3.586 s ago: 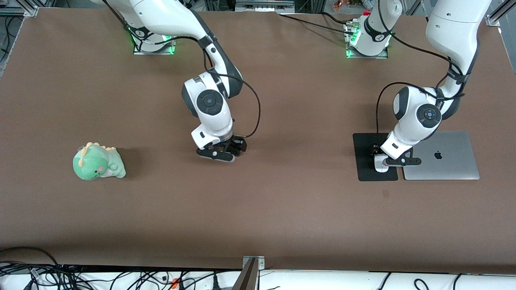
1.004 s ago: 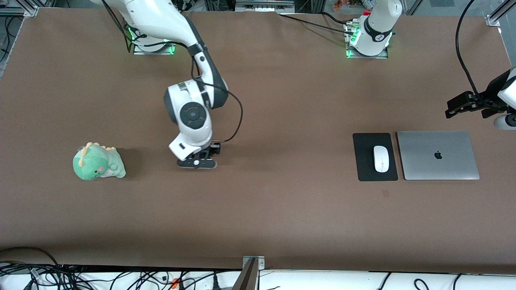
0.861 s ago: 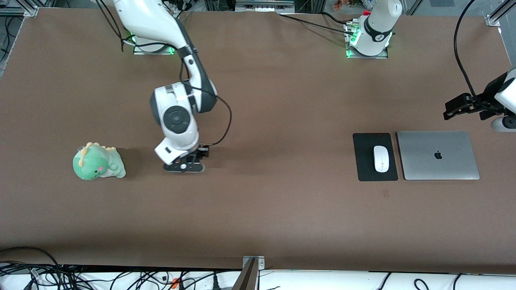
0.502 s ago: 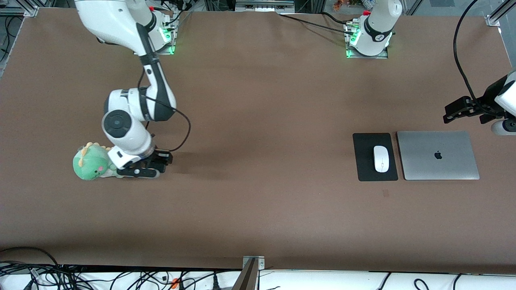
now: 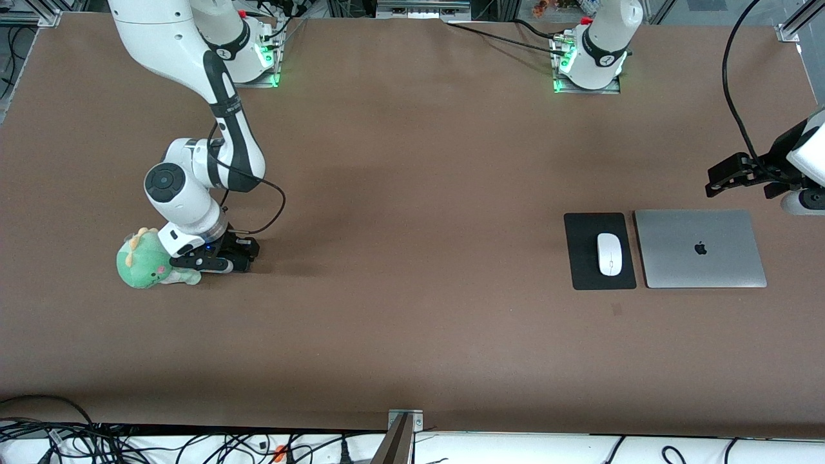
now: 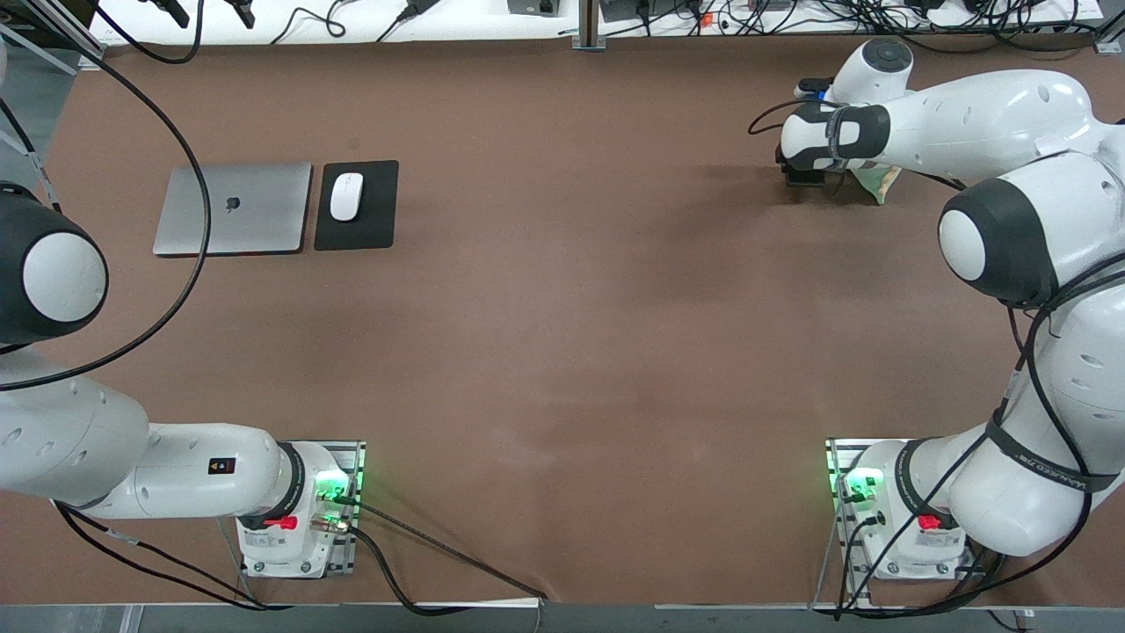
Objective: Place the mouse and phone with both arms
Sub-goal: 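Carry the black phone with the right gripper beside the green plush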
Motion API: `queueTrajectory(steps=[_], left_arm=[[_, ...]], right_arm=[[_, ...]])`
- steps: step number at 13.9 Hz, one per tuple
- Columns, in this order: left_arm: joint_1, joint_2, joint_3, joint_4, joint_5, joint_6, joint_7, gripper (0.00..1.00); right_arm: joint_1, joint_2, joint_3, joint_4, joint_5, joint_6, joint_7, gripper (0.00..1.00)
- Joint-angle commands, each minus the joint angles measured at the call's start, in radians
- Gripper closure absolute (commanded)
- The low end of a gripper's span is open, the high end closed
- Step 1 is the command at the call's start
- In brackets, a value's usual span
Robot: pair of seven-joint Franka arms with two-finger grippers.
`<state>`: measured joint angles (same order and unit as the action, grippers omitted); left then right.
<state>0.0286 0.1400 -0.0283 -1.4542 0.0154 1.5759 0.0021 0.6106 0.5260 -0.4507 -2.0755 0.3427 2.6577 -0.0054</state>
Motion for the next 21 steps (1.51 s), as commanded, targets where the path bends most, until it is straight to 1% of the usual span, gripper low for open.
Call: queueTrajectory(steps=[1, 2, 3, 6, 8, 9, 10, 11, 12, 18, 19, 21], left_arm=[[0.002, 0.013, 0.002, 0.031, -0.015, -0.008, 0.021, 0.00], [0.004, 0.013, 0.002, 0.031, -0.015, -0.008, 0.021, 0.00], [0.005, 0.013, 0.002, 0.031, -0.015, -0.008, 0.021, 0.00], [0.005, 0.013, 0.002, 0.031, -0.015, -0.008, 0.021, 0.00], [0.005, 0.013, 0.002, 0.031, -0.014, -0.008, 0.021, 0.00], [0.005, 0.013, 0.002, 0.031, -0.014, -0.008, 0.021, 0.00], [0.005, 0.013, 0.002, 0.031, -0.014, -0.008, 0.022, 0.00], [0.005, 0.013, 0.002, 0.031, -0.014, -0.008, 0.021, 0.00], [0.005, 0.013, 0.002, 0.031, -0.014, -0.008, 0.022, 0.00], [0.007, 0.013, 0.002, 0.031, -0.014, -0.008, 0.022, 0.00], [0.008, 0.013, 0.002, 0.031, -0.014, -0.008, 0.022, 0.00], [0.008, 0.013, 0.002, 0.031, -0.015, -0.008, 0.022, 0.00]], right_arm=[[-0.023, -0.014, 0.015, -0.018, 0.109, 0.024, -0.123, 1.00], [-0.023, -0.012, 0.015, -0.015, 0.128, 0.024, -0.151, 0.99], [-0.025, -0.008, 0.015, -0.012, 0.128, 0.024, -0.154, 0.96], [-0.025, 0.000, 0.015, -0.014, 0.130, 0.024, -0.154, 0.94], [-0.025, 0.008, 0.015, -0.014, 0.130, 0.024, -0.154, 0.83], [-0.025, 0.009, 0.015, -0.012, 0.130, 0.025, -0.154, 0.74], [-0.025, 0.014, 0.015, -0.011, 0.130, 0.025, -0.154, 0.26], [-0.025, 0.014, 0.017, -0.009, 0.130, 0.024, -0.150, 0.08], [-0.025, 0.014, 0.017, -0.009, 0.130, 0.024, -0.147, 0.00], [-0.023, -0.001, 0.017, 0.018, 0.130, 0.011, -0.153, 0.00], [-0.025, -0.014, 0.015, 0.029, 0.130, -0.001, -0.153, 0.00], [-0.025, -0.037, 0.012, 0.066, 0.133, -0.080, -0.151, 0.00]])
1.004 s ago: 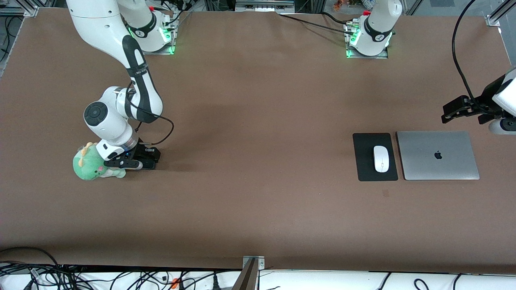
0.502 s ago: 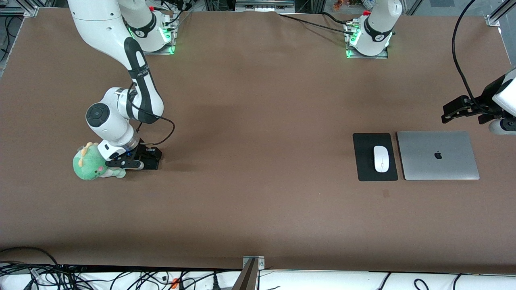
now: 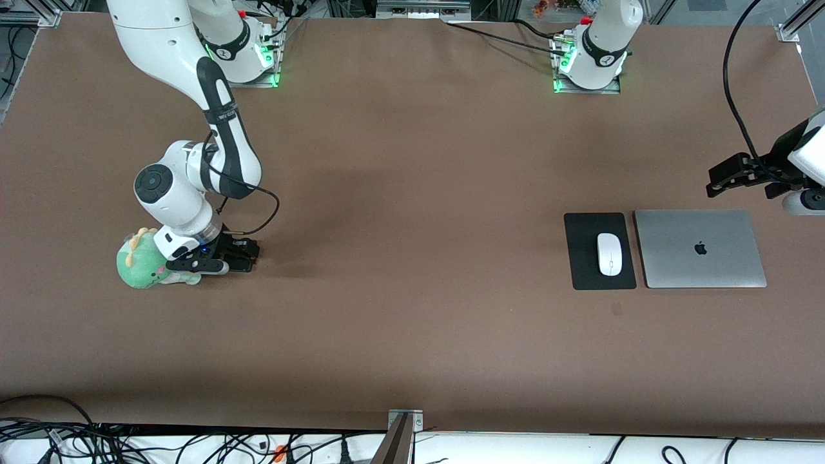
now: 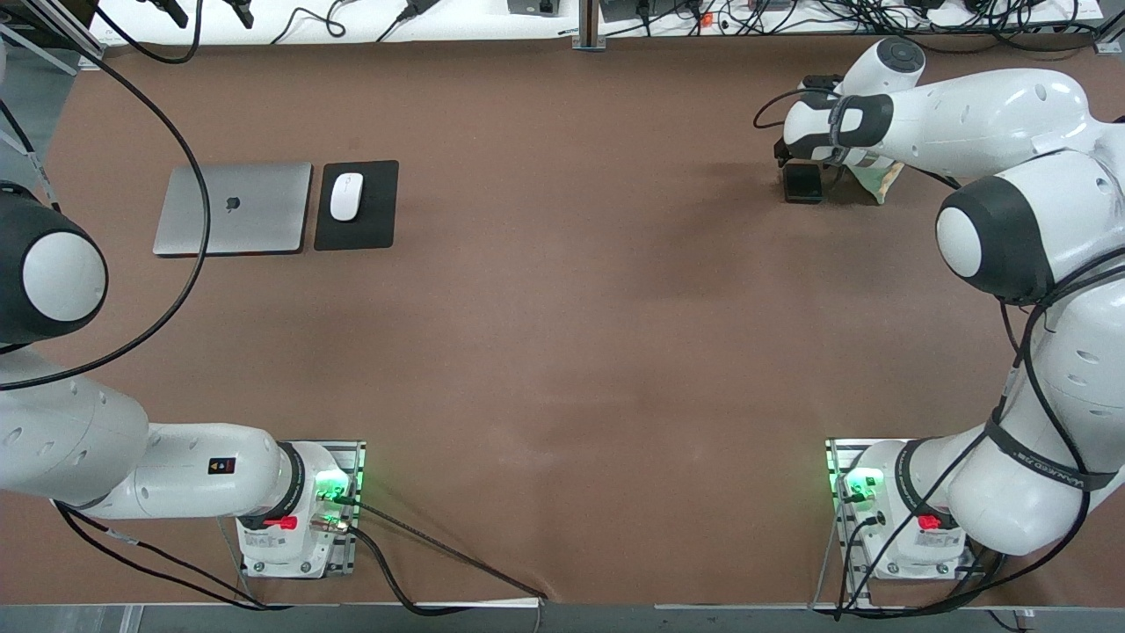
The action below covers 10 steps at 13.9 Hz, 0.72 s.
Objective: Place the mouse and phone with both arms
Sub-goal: 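Lower the phone onto the table and open the right gripper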
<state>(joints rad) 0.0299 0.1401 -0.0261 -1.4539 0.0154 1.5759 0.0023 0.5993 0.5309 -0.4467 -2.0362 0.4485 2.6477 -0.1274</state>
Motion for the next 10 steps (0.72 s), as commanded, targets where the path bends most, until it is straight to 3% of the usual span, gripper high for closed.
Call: queueTrajectory(steps=[1, 10], left_arm=[[0.007, 0.013, 0.000, 0.030, -0.015, -0.008, 0.022, 0.00], [0.008, 0.013, 0.000, 0.030, -0.015, -0.008, 0.022, 0.00]], right_arm=[[-0.013, -0.055, -0.007, 0.046, 0.027, -0.118, -0.028, 0.00], [-0.012, -0.232, -0.127, 0.211, 0.018, -0.555, -0.026, 0.00]])
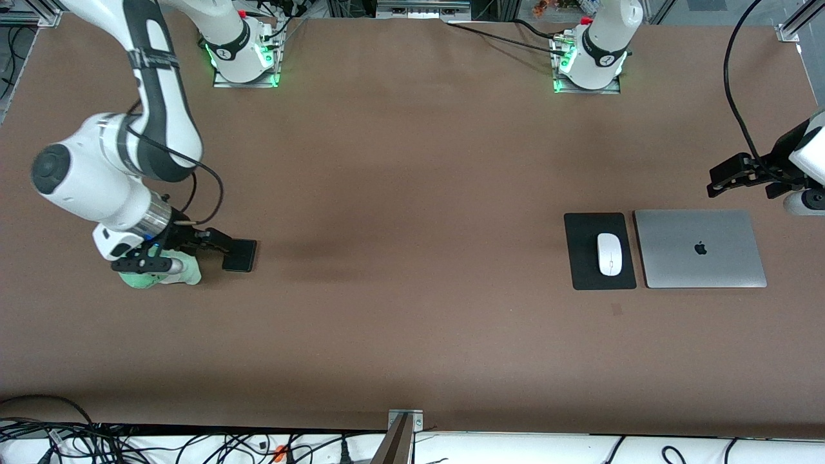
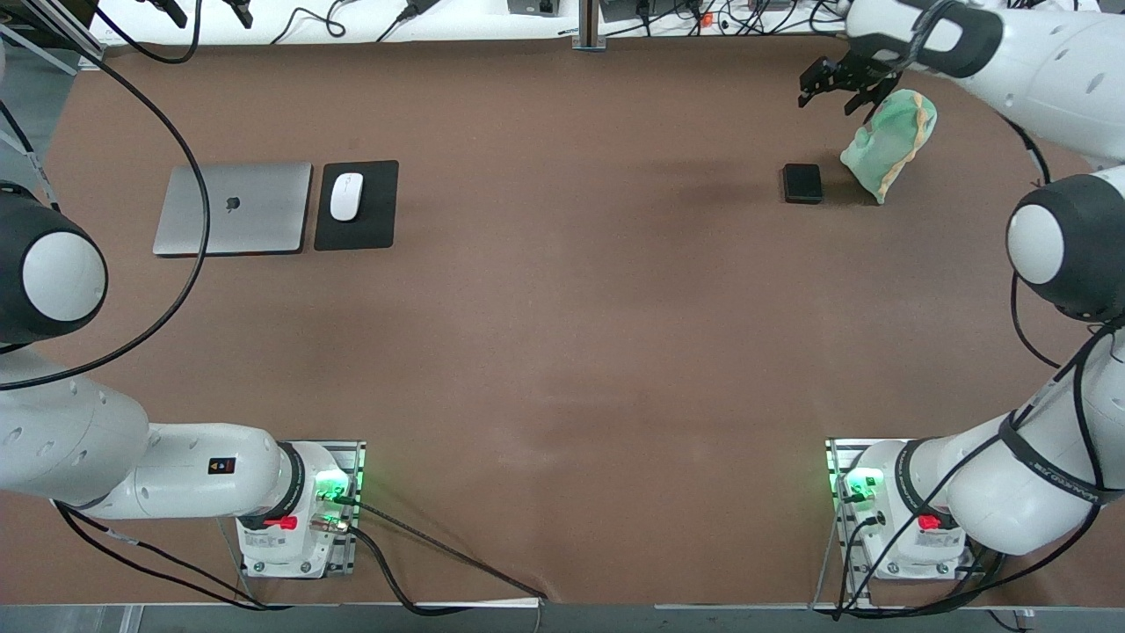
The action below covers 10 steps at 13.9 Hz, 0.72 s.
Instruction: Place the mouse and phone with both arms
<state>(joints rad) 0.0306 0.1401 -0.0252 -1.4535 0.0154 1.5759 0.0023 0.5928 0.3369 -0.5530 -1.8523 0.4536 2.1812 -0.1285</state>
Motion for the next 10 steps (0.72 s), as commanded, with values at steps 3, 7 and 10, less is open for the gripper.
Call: queueTrajectory(steps=[3, 7, 10], left_arm=[[0.008, 0.013, -0.001, 0.030, -0.015, -0.008, 0.022, 0.00], [0.009, 0.013, -0.001, 0.030, -0.015, -0.008, 0.022, 0.00], [0.009, 0.013, -0.001, 0.030, -0.015, -0.008, 0.022, 0.00]], right_arm=[[-0.019, -0.093, -0.047, 0.079, -0.044, -0.228, -0.014, 0.00], [-0.201, -0.206, 0.175, 0.183, -0.280, -0.433, 0.166, 0.00], [-0.436, -0.226, 0.471, 0.278, -0.422, -0.566, 0.256, 0.00]])
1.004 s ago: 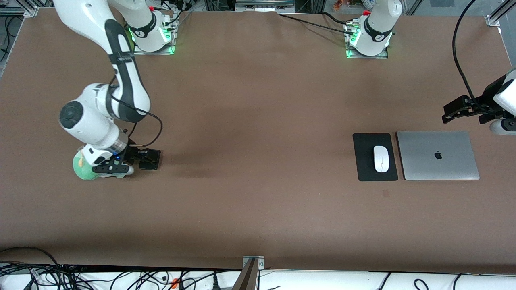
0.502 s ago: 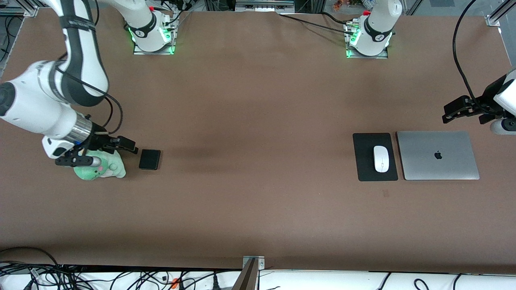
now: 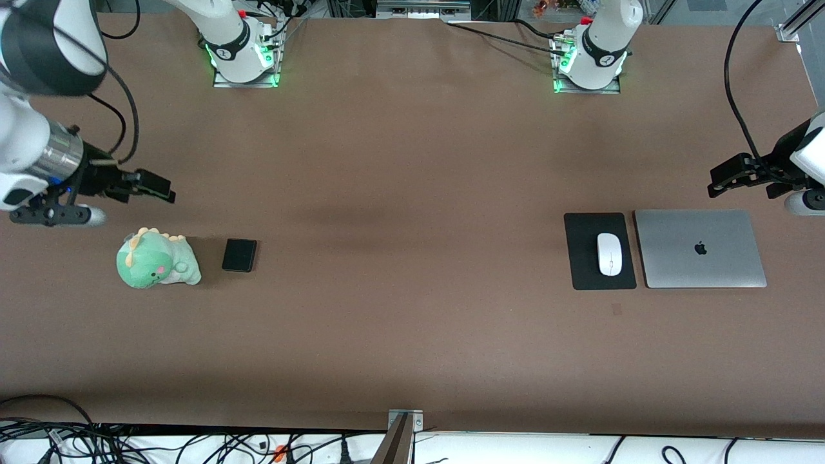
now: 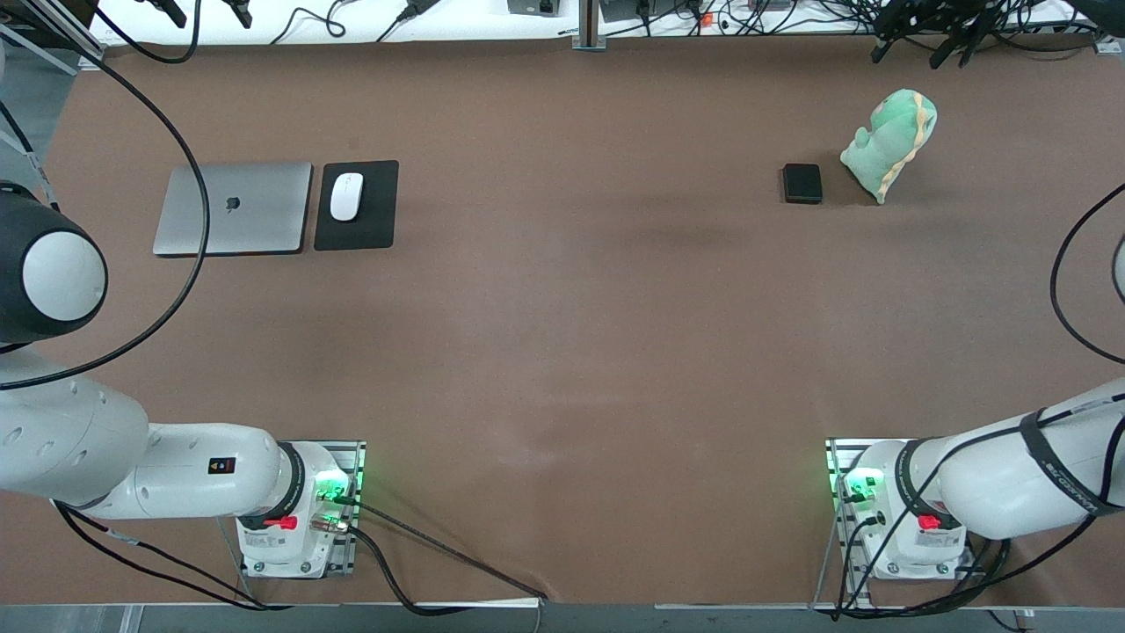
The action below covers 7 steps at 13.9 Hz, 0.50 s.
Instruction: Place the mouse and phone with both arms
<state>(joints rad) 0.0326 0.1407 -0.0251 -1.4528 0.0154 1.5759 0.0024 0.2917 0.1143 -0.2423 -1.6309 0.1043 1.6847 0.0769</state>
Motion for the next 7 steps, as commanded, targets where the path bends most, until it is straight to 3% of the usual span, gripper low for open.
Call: queueTrajectory(steps=[1, 3, 7], left_arm=[[0.007, 0.011, -0.001, 0.029, -0.015, -0.008, 0.022, 0.00], [0.007, 0.011, -0.001, 0.029, -0.015, -0.008, 0.022, 0.00], [0.009, 0.011, -0.001, 0.029, -0.015, -0.008, 0.022, 0.00]], right_arm=[[-0.184, -0.007, 0.217, 0.069, -0.098, -0.088, 0.055, 0.00], [-0.217, -0.034, 0.253, 0.074, -0.145, -0.095, 0.054, 0.00], [-0.218, -0.041, 0.227, 0.077, -0.144, -0.097, 0.038, 0.00]])
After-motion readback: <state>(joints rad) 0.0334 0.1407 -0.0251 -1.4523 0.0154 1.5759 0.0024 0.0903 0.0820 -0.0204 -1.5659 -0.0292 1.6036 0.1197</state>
